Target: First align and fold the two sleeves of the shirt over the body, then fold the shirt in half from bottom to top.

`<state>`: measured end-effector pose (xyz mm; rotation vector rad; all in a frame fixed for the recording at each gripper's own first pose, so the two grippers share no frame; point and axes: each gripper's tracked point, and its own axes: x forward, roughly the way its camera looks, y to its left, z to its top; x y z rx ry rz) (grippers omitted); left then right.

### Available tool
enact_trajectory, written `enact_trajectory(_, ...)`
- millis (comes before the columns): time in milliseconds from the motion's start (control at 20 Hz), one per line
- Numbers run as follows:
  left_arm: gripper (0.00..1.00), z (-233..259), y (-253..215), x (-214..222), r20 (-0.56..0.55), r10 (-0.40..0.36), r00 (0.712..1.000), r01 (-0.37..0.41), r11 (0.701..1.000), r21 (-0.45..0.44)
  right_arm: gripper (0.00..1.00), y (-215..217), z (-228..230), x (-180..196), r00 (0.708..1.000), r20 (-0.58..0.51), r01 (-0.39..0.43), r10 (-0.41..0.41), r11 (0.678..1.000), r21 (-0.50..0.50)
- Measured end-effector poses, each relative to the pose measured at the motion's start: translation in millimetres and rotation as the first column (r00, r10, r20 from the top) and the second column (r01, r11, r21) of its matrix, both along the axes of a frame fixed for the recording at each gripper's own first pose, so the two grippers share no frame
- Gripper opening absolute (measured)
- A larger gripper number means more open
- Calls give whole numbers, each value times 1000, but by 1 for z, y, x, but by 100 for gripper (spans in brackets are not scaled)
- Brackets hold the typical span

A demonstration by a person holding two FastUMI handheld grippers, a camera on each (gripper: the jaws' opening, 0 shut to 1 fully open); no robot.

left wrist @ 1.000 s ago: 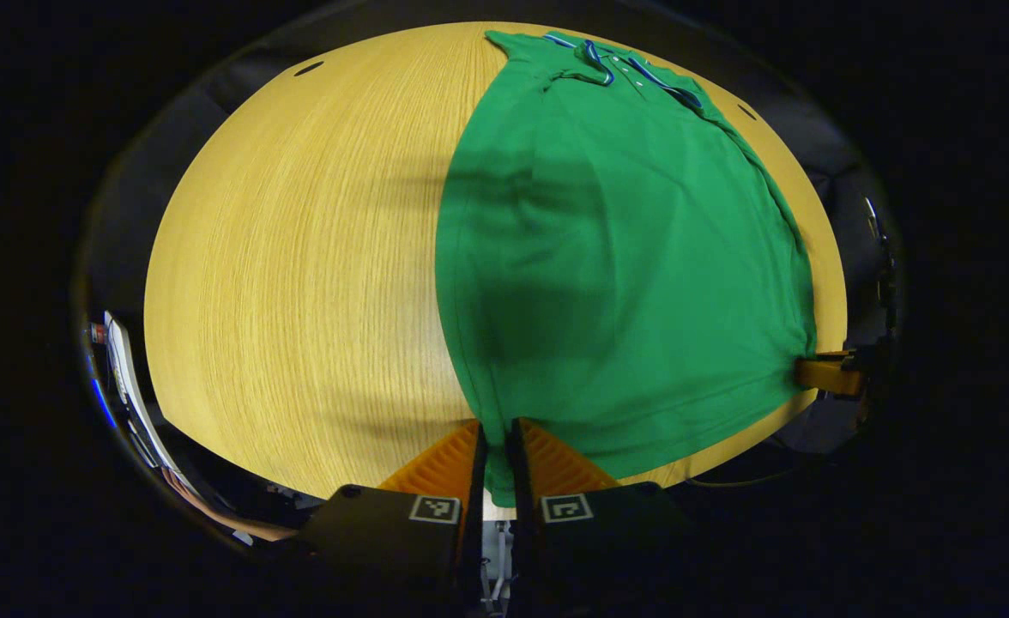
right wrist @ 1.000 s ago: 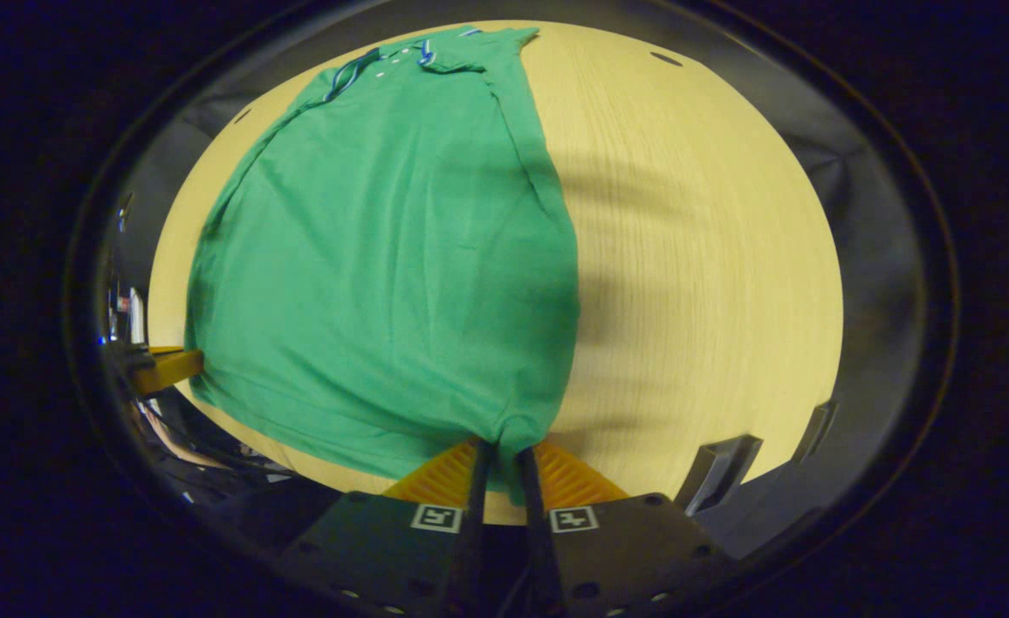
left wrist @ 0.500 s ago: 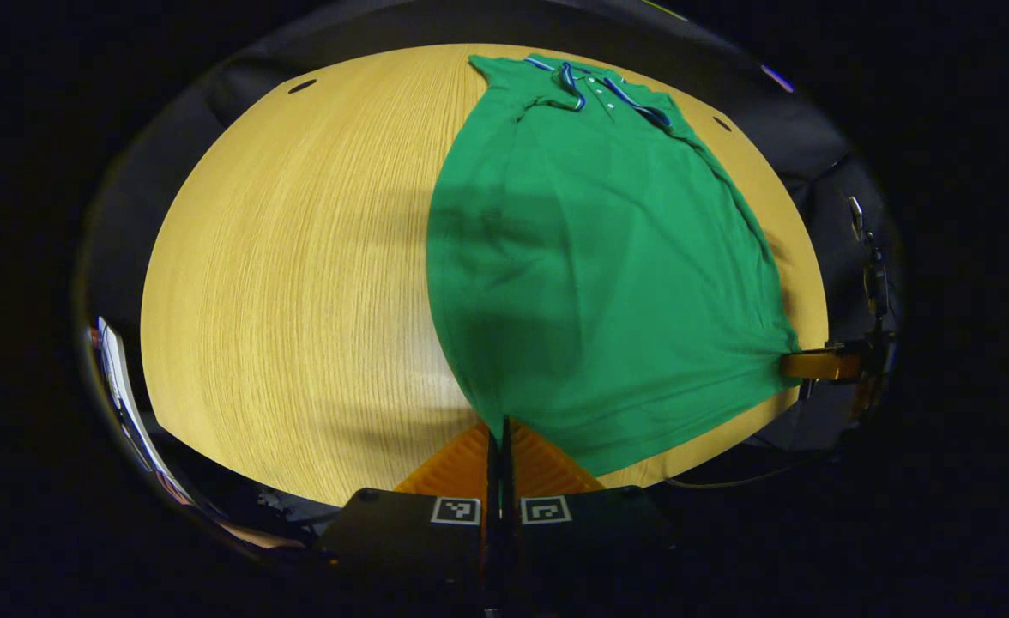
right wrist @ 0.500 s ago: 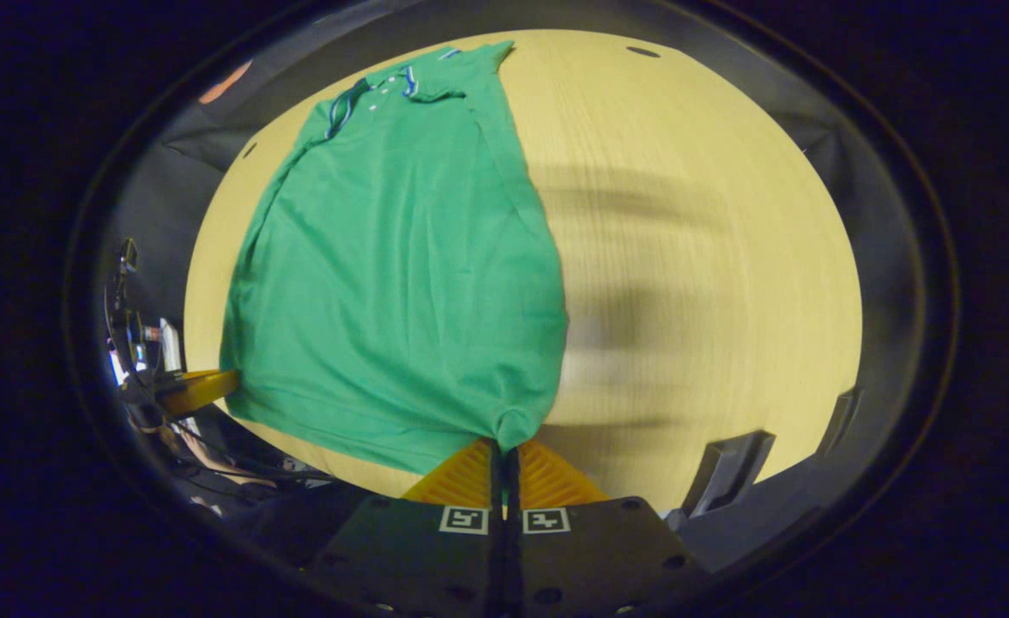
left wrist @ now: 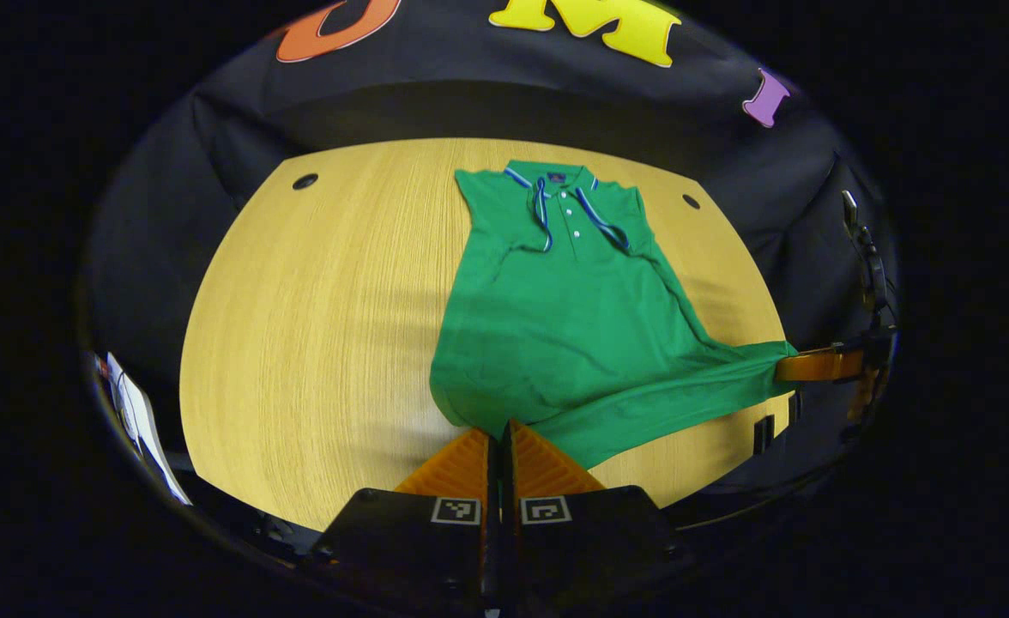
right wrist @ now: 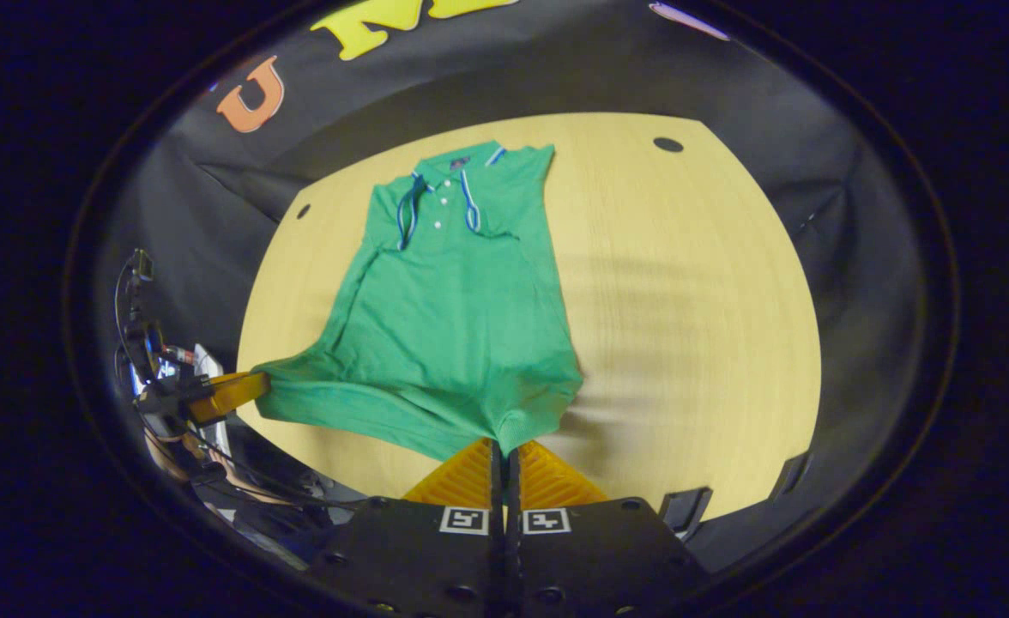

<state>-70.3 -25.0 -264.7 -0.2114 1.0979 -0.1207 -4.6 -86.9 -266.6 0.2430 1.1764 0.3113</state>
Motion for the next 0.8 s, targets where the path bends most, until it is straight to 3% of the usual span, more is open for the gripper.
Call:
enact_trajectory(300,3,24,22,87,122,15,992,-21,999,47,0,5,39,86,995,101,11,-8,1000,-28)
enact_trajectory(500,3,2,33,155,187,29,982,-48,994,101,0,6,55,154,983,183,26,-14,998,-64)
enact_trajectory(800,3,-12,33,262,347,91,933,-138,984,112,0,26,40,262,933,359,36,-4,996,-82)
